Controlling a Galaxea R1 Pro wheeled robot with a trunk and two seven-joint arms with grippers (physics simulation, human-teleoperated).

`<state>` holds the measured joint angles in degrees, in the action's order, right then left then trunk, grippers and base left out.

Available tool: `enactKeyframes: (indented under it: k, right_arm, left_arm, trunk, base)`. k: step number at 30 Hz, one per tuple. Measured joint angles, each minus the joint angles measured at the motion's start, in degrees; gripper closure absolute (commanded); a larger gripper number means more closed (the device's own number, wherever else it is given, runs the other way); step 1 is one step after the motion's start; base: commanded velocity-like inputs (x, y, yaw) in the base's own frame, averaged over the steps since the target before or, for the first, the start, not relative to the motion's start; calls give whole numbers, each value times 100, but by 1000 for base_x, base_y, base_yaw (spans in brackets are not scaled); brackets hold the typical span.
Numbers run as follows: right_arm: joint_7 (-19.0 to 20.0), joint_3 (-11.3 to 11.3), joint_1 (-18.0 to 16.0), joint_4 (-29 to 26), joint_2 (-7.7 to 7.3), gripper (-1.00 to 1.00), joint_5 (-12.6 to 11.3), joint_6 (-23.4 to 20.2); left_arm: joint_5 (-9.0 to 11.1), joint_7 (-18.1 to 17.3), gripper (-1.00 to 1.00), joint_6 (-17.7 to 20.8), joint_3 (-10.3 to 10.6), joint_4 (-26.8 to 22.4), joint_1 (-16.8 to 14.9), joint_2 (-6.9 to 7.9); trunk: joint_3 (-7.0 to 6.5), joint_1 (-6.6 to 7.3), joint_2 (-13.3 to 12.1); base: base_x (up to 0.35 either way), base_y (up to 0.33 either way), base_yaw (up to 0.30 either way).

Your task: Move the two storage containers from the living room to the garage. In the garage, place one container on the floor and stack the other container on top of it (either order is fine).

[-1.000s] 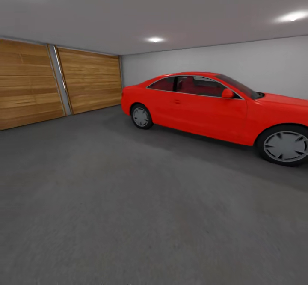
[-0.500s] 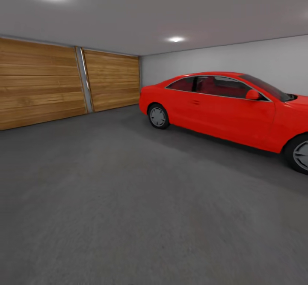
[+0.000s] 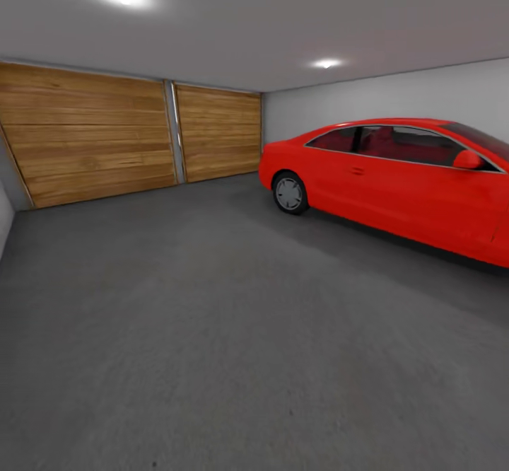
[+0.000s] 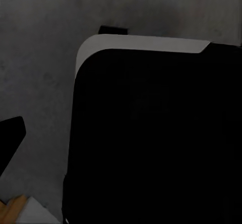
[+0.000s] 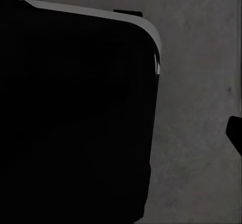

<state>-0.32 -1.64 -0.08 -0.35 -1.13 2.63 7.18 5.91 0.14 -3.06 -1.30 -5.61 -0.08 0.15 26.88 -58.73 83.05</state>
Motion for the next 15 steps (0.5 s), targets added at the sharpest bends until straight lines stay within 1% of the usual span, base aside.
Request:
enactKeyframes:
  k: [5,11,15]
  right_arm:
    - [0,-19,0,0,-14,-100,6,20]
    - [0,-23,0,0,-26,-100,8,25]
    - [0,-16,0,0,-26,-100,3,108]
  left_arm:
    - [12,-3,-100,0,-1,34,0,17]
    - [0,-19,-100,8,-25,61,0,-105]
    - [8,-21,-100,7,-33,63,0,-129]
  trunk:
    - [0,0,0]
    - [0,0,0]
    - [0,0,0]
  base:
    - [0,0,278]
    - [0,0,277]
    - [0,0,278]
